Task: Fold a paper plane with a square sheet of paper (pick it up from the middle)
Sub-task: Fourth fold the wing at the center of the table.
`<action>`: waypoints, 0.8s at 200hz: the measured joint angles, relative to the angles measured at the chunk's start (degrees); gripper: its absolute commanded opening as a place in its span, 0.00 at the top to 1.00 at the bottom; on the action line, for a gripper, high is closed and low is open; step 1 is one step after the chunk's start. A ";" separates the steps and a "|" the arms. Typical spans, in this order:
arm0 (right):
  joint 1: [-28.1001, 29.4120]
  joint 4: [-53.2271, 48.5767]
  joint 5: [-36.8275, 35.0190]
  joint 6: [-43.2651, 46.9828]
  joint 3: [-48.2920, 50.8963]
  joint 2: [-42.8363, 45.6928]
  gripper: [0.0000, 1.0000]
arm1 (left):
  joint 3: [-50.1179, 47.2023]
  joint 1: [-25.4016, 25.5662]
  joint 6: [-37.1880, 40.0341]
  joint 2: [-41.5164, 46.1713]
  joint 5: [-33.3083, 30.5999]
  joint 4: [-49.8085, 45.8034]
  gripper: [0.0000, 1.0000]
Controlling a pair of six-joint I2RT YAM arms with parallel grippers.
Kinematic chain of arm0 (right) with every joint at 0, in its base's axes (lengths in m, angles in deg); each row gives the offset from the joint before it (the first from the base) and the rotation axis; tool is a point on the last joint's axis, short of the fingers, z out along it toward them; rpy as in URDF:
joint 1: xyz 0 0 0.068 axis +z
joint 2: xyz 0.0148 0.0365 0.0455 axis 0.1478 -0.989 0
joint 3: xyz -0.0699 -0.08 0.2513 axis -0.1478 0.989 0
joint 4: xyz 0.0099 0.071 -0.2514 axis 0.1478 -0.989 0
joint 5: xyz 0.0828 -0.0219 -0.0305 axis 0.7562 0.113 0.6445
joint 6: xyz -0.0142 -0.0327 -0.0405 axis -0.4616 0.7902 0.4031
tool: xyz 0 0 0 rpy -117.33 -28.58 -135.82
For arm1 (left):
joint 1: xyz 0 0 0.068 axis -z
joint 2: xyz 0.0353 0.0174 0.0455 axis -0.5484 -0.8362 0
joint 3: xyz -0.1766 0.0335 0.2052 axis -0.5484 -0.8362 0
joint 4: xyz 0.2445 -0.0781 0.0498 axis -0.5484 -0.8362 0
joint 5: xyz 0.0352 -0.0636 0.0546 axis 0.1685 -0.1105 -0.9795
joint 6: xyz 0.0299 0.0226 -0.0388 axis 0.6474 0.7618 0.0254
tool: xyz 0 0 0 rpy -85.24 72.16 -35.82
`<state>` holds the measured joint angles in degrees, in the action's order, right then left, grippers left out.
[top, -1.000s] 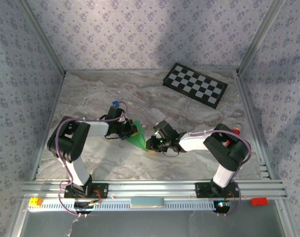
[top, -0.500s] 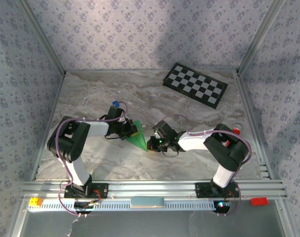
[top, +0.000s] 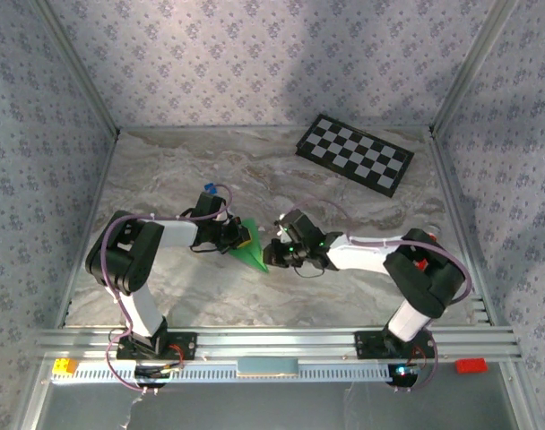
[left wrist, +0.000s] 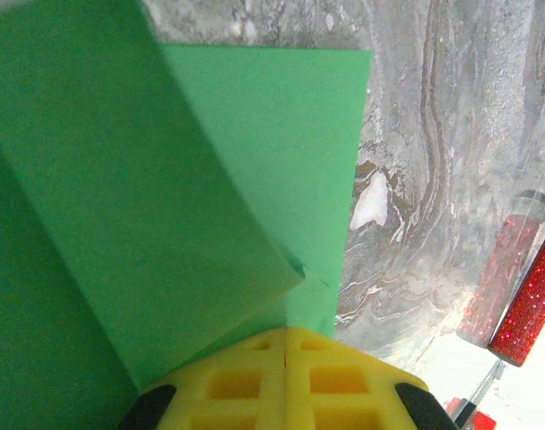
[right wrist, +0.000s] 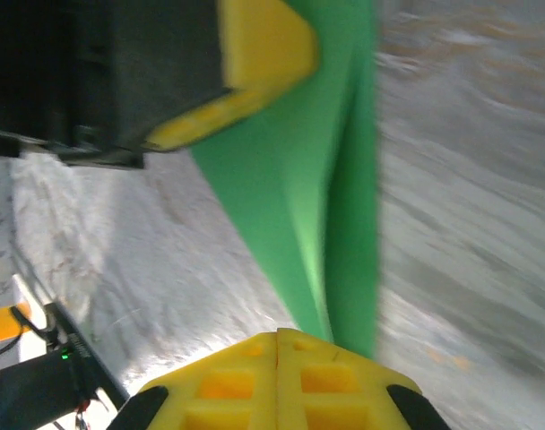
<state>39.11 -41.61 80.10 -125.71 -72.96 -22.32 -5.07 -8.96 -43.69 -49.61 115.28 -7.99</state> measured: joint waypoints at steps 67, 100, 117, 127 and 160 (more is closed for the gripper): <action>1.16 -0.50 2.49 0.66 -7.50 -9.99 0.99 | 0.00 0.00 0.00 -0.04 0.04 0.04 0.99; 1.14 -1.27 1.79 0.55 -6.45 -10.67 1.00 | 0.00 0.00 0.00 -0.04 0.02 0.04 0.99; 1.14 -0.24 1.46 0.13 -4.90 -10.67 1.00 | 0.00 0.00 0.00 -0.04 0.04 0.04 0.99; 1.11 0.52 1.44 -0.24 -4.50 -10.64 0.99 | 0.00 0.00 0.00 -0.09 0.07 0.07 0.99; 1.11 3.26 1.44 -1.01 -2.93 -10.32 0.99 | 0.04 0.00 0.00 -0.26 0.33 0.13 0.99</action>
<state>40.23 -38.35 81.54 -126.72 -75.89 -32.64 -5.02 -8.96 -43.69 -49.87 115.61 -7.86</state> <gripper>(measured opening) 0.052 0.044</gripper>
